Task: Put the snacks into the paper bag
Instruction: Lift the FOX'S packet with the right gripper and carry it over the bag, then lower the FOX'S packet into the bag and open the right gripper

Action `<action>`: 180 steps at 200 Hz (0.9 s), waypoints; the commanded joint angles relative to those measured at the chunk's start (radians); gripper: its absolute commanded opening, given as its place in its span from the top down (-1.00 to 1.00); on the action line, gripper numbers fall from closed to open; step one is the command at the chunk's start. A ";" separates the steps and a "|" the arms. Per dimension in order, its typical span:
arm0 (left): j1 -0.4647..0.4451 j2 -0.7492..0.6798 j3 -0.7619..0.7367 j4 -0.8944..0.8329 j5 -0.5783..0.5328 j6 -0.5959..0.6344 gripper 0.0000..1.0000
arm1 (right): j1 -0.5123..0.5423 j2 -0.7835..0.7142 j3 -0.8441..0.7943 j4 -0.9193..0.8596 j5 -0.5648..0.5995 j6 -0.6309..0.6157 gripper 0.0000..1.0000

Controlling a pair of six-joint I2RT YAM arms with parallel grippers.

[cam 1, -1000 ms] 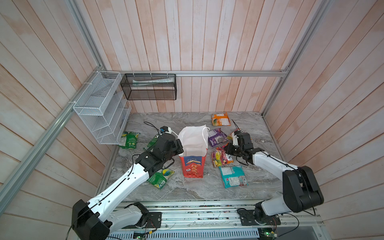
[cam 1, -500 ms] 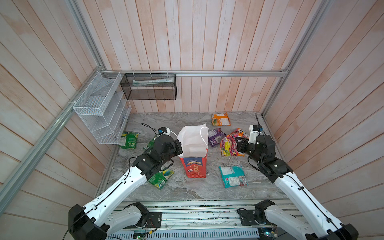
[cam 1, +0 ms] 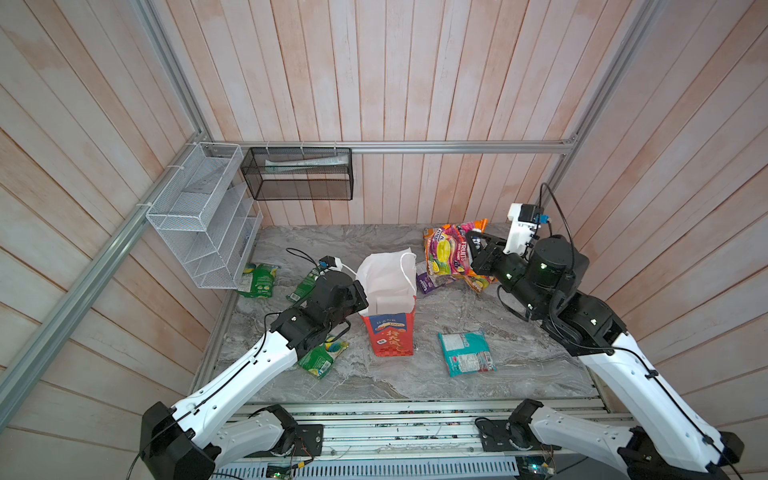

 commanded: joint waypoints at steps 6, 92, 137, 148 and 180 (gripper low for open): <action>-0.010 0.028 0.005 0.002 -0.024 -0.006 1.00 | 0.087 0.092 0.135 -0.035 0.119 -0.023 1.00; -0.023 0.029 0.005 0.006 -0.037 -0.007 1.00 | 0.299 0.417 0.365 -0.103 0.316 -0.055 1.00; -0.023 0.008 -0.007 0.013 -0.055 -0.012 1.00 | 0.300 0.482 0.332 -0.152 0.373 -0.067 1.00; -0.023 0.011 -0.005 0.013 -0.054 -0.012 1.00 | 0.303 0.495 0.330 -0.165 0.374 -0.069 1.00; -0.023 0.020 -0.003 0.015 -0.055 -0.011 1.00 | 0.313 0.508 0.287 -0.165 0.376 -0.076 1.00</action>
